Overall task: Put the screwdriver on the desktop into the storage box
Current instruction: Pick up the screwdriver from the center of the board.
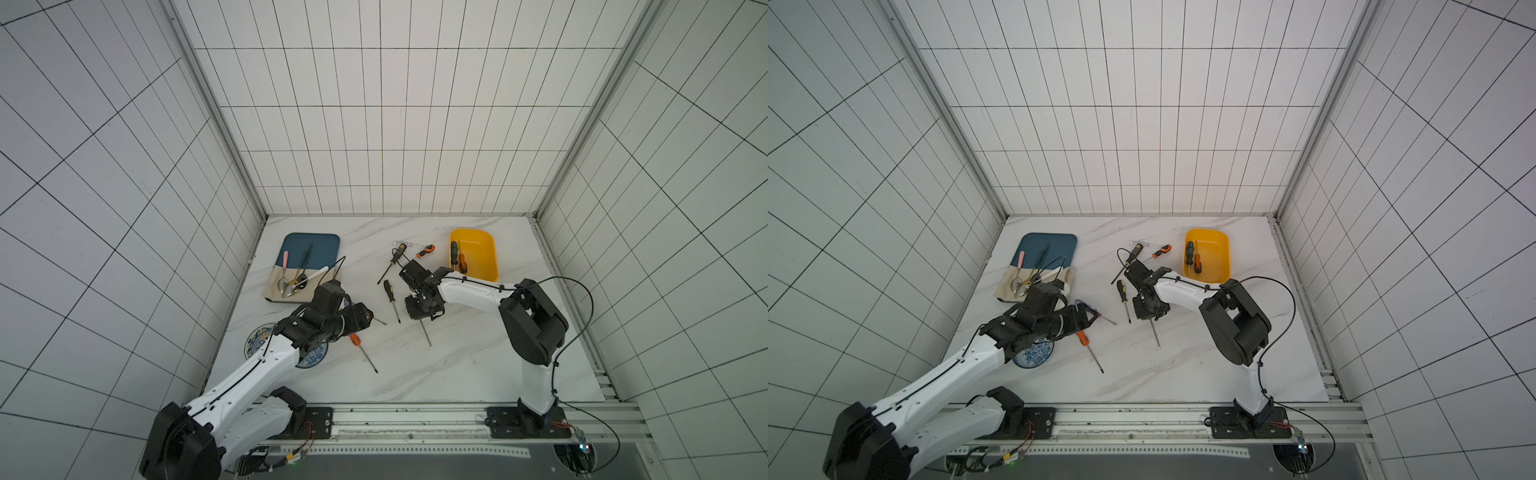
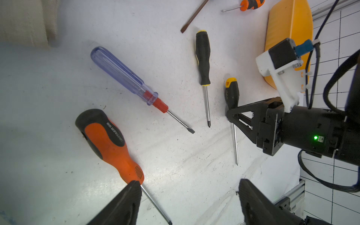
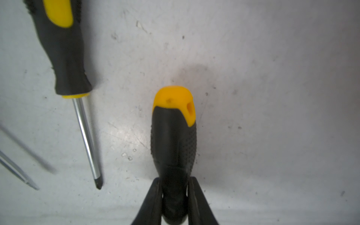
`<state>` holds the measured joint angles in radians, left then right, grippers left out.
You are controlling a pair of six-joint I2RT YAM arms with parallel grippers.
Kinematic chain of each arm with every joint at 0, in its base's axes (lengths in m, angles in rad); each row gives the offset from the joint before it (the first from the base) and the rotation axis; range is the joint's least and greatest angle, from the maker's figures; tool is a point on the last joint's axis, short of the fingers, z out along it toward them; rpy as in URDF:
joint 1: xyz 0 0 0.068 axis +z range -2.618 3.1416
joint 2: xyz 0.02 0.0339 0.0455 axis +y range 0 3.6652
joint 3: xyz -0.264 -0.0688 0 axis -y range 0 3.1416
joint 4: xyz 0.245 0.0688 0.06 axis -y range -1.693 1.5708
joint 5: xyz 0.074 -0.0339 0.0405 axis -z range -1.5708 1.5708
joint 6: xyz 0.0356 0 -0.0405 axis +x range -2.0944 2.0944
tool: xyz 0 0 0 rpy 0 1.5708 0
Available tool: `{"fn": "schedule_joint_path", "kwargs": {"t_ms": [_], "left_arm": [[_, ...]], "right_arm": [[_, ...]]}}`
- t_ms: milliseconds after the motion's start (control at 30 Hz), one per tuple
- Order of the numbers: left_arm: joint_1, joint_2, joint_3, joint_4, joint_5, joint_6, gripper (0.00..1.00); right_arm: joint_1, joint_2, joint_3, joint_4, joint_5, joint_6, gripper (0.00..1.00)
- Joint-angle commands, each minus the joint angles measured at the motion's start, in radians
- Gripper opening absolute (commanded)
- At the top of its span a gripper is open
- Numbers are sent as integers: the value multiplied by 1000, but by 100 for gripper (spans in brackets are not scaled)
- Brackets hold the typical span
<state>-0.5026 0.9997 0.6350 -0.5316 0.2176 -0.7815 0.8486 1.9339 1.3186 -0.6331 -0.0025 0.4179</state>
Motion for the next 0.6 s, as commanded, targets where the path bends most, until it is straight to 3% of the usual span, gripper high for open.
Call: {"fn": "schedule_joint_path", "kwargs": {"t_ms": [0,333,567], "left_arm": [[1,6,0,49,31,5,82],[-63,127,98,129,54,7,82],[-125,233,174,164,57,14,82]], "right_arm": [[-29,-83,32,-39,24,-22,11],[-182,-207,101,-94,32,-80,11],[-331,-206,215,-160,29,-111,11]]}}
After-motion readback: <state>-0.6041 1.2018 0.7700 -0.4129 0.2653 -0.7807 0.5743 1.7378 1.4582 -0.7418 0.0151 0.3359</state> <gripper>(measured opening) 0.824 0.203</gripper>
